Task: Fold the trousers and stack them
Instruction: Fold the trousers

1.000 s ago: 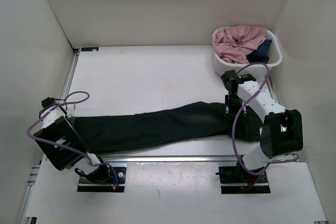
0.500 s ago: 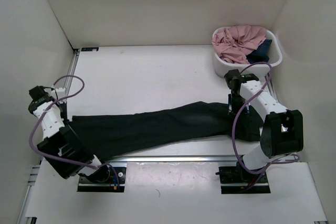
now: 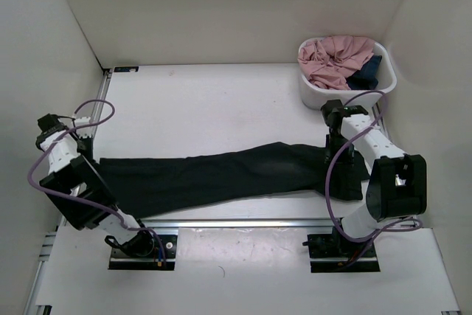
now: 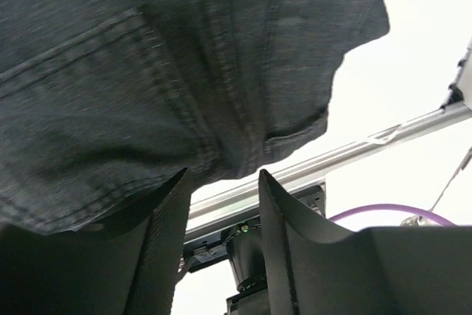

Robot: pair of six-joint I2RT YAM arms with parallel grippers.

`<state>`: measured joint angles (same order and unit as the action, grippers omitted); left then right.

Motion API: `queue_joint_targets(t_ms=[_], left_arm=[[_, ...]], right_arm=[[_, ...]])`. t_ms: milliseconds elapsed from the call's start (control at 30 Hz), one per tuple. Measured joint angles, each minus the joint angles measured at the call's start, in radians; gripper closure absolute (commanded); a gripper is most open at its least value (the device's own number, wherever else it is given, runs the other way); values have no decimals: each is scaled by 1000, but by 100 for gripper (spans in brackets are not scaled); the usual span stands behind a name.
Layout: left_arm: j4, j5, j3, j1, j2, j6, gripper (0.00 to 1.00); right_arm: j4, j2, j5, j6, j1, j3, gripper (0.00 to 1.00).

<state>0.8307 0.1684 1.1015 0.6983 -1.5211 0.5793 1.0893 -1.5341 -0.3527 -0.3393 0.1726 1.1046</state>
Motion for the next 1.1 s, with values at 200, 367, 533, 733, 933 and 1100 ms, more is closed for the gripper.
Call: queue_joint_targets(t_ms=[200, 367, 533, 733, 933, 1100], left_arm=[[-31, 13, 59, -31, -64, -33, 72], [-63, 6, 62, -64, -170, -55, 34], [-60, -61, 16, -68, -156, -69, 27], [-18, -111, -21, -77, 65, -59, 30], [-38, -131, -251, -198, 148, -58, 32], [-66, -200, -348, -253, 43, -82, 32]], right_arm=[[9, 13, 8, -23, -130, 48, 19], [-12, 107, 114, -83, -385, 42, 13], [-84, 115, 303, -161, -494, -98, 14], [-117, 105, 447, -231, -589, -274, 16], [-153, 134, 436, -296, -586, -359, 21], [-192, 134, 386, -343, -584, -367, 59]])
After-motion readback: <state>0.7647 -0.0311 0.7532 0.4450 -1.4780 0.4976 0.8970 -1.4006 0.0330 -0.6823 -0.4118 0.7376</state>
